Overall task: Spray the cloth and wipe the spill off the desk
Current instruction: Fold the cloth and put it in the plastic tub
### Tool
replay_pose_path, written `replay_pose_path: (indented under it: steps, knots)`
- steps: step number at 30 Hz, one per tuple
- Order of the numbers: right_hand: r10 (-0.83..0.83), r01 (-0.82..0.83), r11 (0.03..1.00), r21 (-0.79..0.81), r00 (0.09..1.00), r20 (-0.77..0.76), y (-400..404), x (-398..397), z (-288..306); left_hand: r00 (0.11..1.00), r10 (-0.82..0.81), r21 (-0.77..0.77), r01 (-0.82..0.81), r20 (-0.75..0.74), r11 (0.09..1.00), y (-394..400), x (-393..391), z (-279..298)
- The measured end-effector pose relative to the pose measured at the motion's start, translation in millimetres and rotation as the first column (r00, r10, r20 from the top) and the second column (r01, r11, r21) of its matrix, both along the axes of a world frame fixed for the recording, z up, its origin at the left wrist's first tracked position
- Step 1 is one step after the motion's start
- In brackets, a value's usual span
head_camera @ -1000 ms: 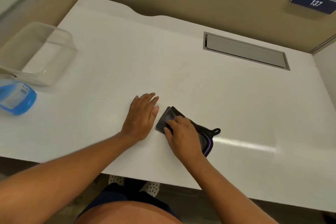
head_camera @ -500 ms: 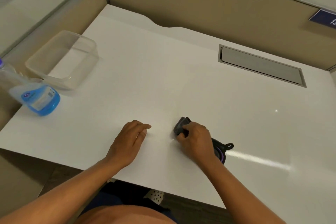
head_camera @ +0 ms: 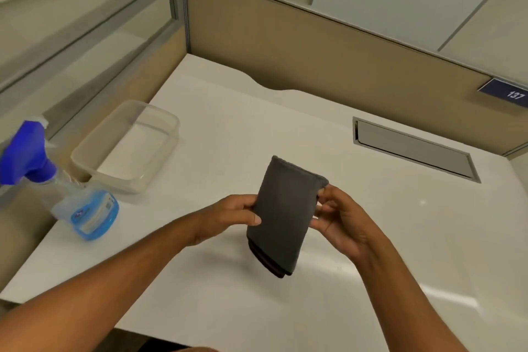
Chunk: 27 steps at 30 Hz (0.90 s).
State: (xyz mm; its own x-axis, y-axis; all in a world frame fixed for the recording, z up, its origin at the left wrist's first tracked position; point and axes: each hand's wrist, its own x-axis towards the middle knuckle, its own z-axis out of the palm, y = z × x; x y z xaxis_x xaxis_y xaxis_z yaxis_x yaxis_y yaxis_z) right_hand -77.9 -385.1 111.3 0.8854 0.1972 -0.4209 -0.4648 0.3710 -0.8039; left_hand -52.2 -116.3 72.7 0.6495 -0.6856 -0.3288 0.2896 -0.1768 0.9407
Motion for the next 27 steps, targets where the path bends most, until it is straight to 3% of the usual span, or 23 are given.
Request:
replay_pose_path:
  steps: [4,6,12,15,20,27]
  knots:
    - [-0.035,0.039,0.981,0.189,0.999,-0.022,36.8,40.5,4.8,0.989,0.14,-0.029,-0.141,-0.036,0.99,34.6,26.6,7.3]
    - [-0.037,0.05,0.979,0.197,0.997,-0.07,53.4,60.8,5.7,0.971,0.231,-0.029,-0.233,-0.054,0.972,52.5,36.4,9.7]
    - [0.091,-0.079,0.979,-0.19,0.994,0.053,111.2,126.0,8.1,0.853,0.521,0.085,-0.52,0.009,0.85,92.2,56.1,18.8]
    - [0.103,-0.075,0.964,-0.256,0.99,0.099,144.3,163.2,10.8,0.705,0.696,0.096,-0.709,0.138,0.699,108.0,72.4,21.0]
    - [0.153,-0.113,0.965,-0.238,0.975,0.158,203.9,219.3,16.5,0.421,0.853,0.05,-0.903,0.308,0.428,136.1,104.7,22.3]
    - [0.182,-0.16,0.975,-0.155,0.972,0.146,266.7,275.5,7.2,0.032,0.936,-0.014,-0.999,0.35,0.04,147.8,148.6,12.4]
